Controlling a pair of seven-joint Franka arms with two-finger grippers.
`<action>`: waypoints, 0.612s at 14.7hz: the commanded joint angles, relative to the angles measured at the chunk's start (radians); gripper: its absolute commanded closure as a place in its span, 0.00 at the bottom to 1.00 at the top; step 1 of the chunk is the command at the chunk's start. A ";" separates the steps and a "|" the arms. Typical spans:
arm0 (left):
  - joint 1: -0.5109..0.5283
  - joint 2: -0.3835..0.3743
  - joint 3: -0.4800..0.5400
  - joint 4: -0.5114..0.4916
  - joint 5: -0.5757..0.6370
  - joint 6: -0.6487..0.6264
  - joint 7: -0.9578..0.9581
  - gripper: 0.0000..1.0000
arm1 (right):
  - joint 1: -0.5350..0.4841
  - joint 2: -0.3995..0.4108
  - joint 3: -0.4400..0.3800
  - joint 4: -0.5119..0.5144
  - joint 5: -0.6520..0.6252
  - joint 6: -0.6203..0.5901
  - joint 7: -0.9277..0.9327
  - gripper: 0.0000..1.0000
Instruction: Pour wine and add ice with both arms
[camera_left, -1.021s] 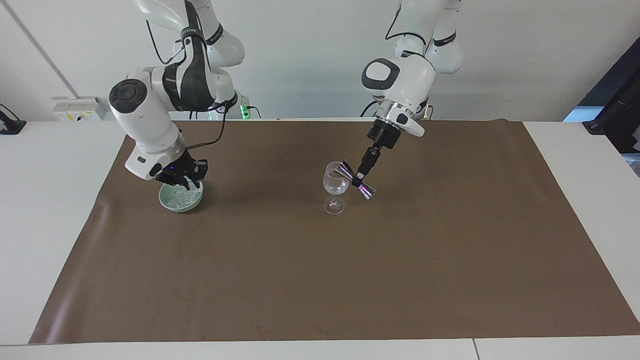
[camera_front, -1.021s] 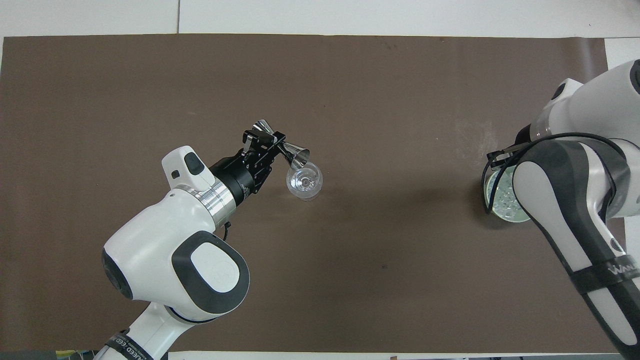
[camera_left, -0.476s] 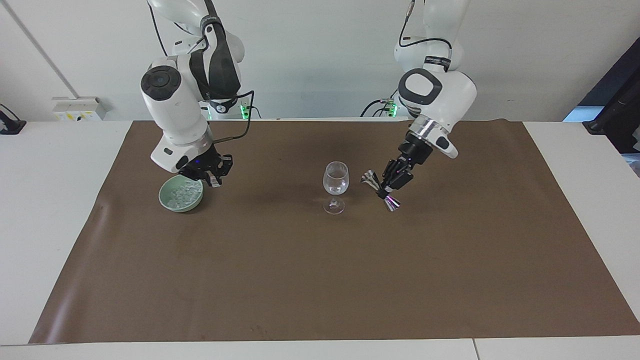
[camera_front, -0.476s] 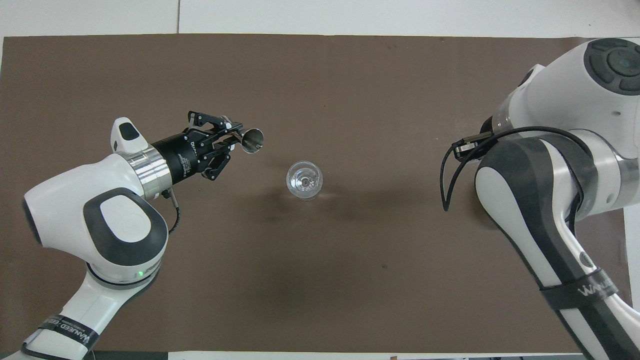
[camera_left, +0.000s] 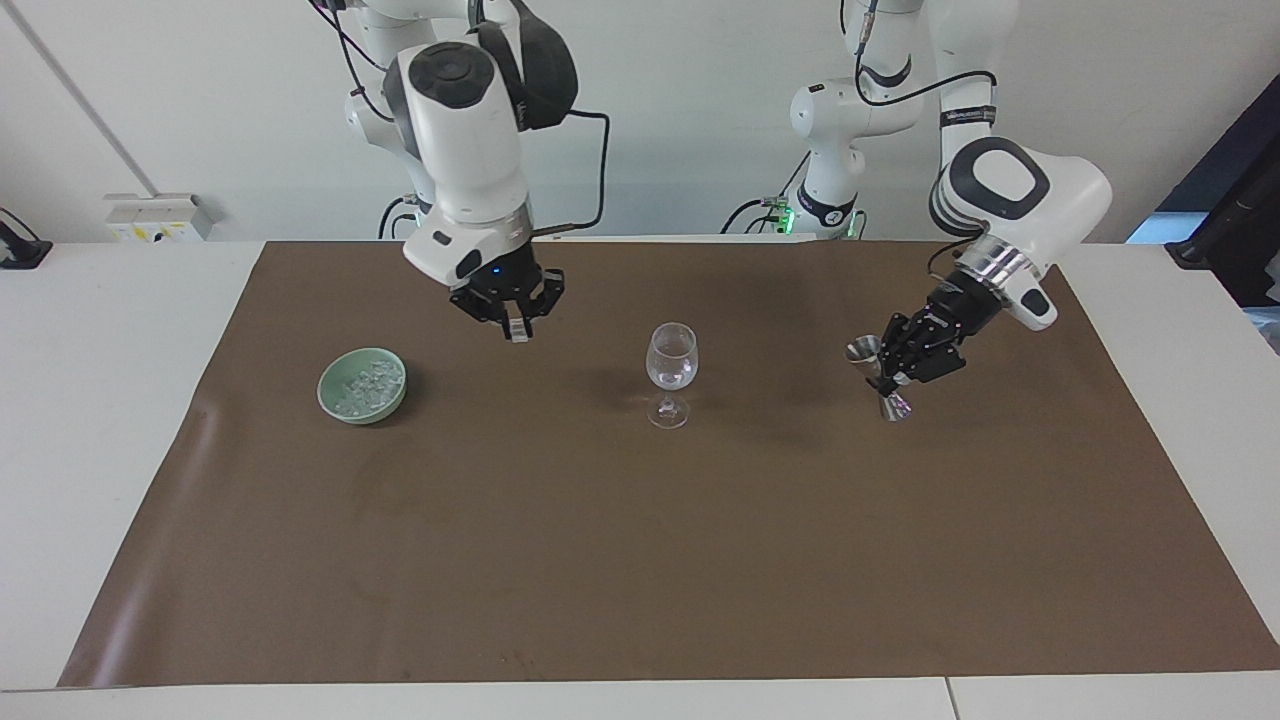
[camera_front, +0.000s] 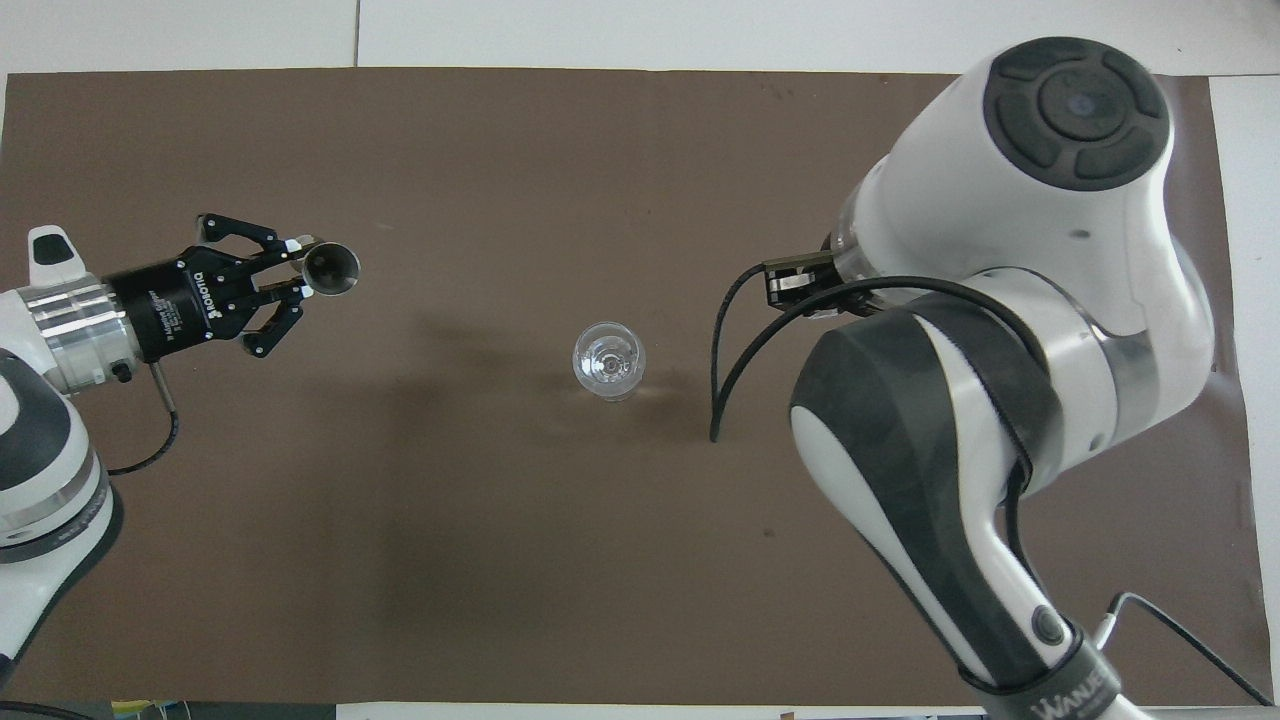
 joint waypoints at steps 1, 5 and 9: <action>0.145 -0.009 -0.010 -0.015 0.032 -0.144 -0.018 1.00 | 0.075 0.072 -0.002 0.114 0.005 0.006 0.124 0.93; 0.247 0.056 -0.012 -0.018 0.024 -0.172 -0.017 1.00 | 0.160 0.147 -0.002 0.180 0.023 0.037 0.198 0.93; 0.347 0.143 -0.012 -0.009 -0.038 -0.160 -0.015 1.00 | 0.214 0.225 0.000 0.249 0.009 0.045 0.256 0.93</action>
